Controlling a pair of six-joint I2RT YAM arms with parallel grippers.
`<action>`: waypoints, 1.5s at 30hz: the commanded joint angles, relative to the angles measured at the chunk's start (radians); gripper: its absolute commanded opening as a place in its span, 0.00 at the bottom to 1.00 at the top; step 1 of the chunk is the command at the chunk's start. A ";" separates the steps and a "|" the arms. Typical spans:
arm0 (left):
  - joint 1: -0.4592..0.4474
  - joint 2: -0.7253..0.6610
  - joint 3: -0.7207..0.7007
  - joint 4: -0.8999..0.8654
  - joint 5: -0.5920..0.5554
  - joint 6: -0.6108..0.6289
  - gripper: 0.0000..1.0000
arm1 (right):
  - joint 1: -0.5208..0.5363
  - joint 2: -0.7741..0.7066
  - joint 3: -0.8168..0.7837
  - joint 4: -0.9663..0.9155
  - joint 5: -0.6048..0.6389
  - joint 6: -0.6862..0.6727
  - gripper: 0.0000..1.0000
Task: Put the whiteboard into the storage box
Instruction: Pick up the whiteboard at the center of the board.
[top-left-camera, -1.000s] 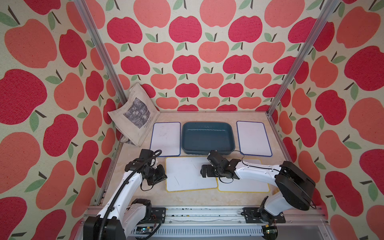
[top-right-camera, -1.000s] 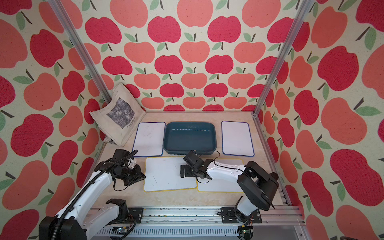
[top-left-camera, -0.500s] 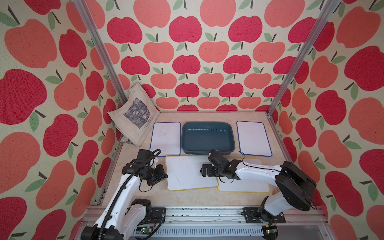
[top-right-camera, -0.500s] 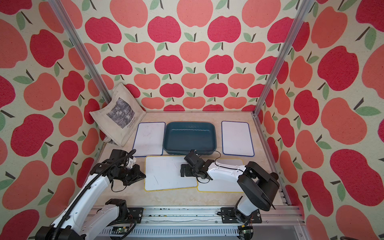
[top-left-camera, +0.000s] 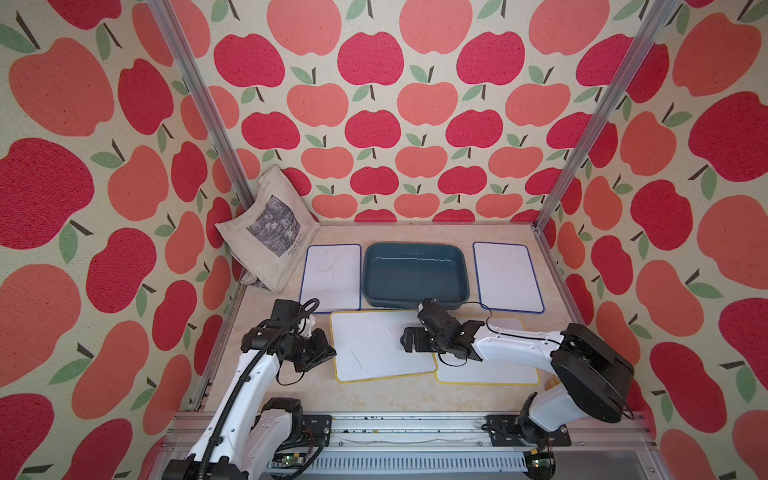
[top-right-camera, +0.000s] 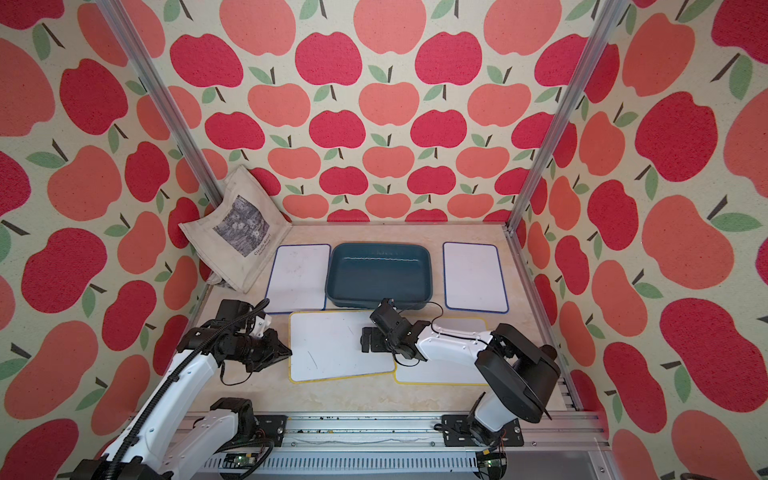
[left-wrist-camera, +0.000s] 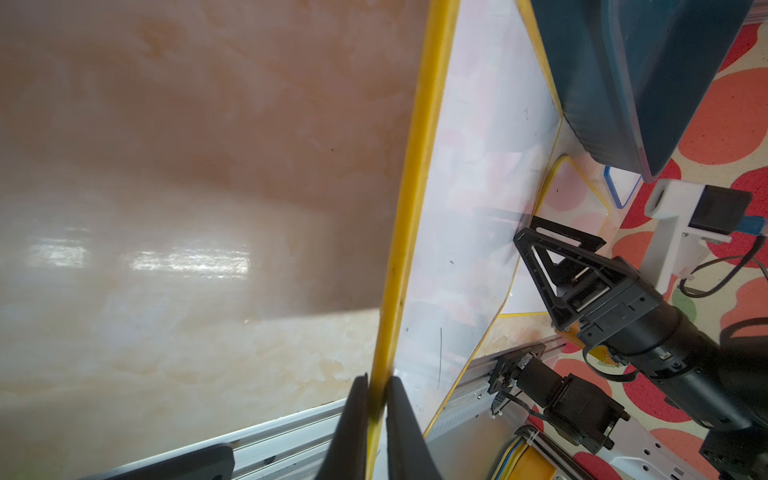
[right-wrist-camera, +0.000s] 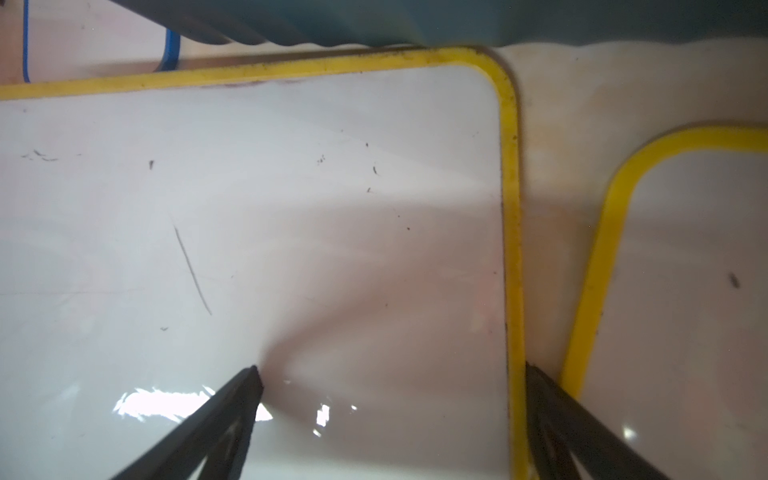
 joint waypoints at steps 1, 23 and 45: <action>-0.019 0.011 0.015 0.203 0.375 -0.050 0.13 | 0.068 0.050 -0.024 0.182 -0.410 0.059 0.99; 0.016 -0.030 0.029 0.155 0.392 -0.040 0.18 | 0.075 0.043 -0.030 0.229 -0.428 0.067 0.99; 0.056 0.001 0.163 -0.059 0.278 0.064 0.28 | 0.063 0.029 -0.041 0.208 -0.411 0.071 0.99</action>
